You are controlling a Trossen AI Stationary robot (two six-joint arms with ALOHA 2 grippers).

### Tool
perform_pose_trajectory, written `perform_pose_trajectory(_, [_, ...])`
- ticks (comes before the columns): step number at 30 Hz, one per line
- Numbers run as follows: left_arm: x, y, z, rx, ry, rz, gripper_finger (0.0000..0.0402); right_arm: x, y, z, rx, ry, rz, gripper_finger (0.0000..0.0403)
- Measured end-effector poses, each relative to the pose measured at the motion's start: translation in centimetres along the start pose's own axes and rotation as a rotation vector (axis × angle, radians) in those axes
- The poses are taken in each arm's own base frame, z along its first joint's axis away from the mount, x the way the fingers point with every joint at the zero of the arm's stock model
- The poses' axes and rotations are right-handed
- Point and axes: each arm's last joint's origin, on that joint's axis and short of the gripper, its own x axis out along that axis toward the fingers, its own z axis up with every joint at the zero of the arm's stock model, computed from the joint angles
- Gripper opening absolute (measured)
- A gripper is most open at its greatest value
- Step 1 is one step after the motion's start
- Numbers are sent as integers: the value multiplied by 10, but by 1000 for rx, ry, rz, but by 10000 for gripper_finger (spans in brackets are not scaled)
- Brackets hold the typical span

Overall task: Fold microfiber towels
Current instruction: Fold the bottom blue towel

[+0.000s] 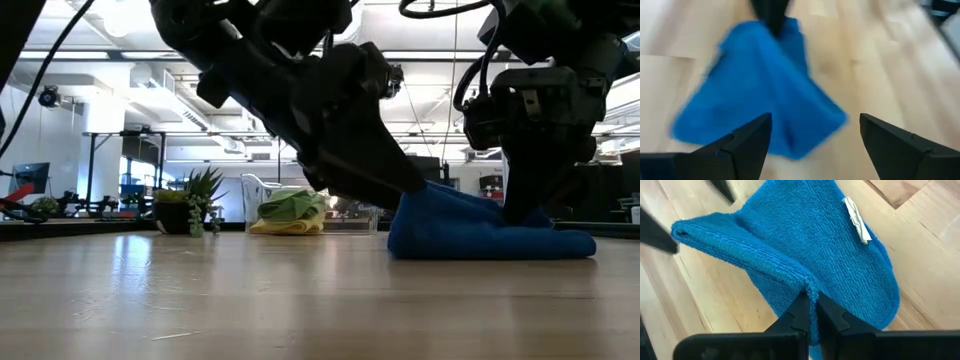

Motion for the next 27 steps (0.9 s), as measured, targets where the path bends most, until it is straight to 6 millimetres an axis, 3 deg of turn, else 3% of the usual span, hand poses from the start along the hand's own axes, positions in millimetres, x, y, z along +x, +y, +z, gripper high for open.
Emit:
perform_pose_trajectory(4, [0, 0, 0, 4, -22, 108, 278, 0, 0, 0, 0, 3, 3, 11])
perform_pose_trajectory(8, [0, 0, -1, -27, -16, 141, 240, -1, 1, 0, 7, 2, 9, 11])
perform_pose_trajectory(19, [-5, -3, 5, -38, 4, 75, 15, -11, 4, 1, 32, -13, 50, 11])
perform_pose_trajectory(27, [-32, -13, 25, -69, 2, -66, 3, -33, 12, 0, 101, 14, 179, 11])
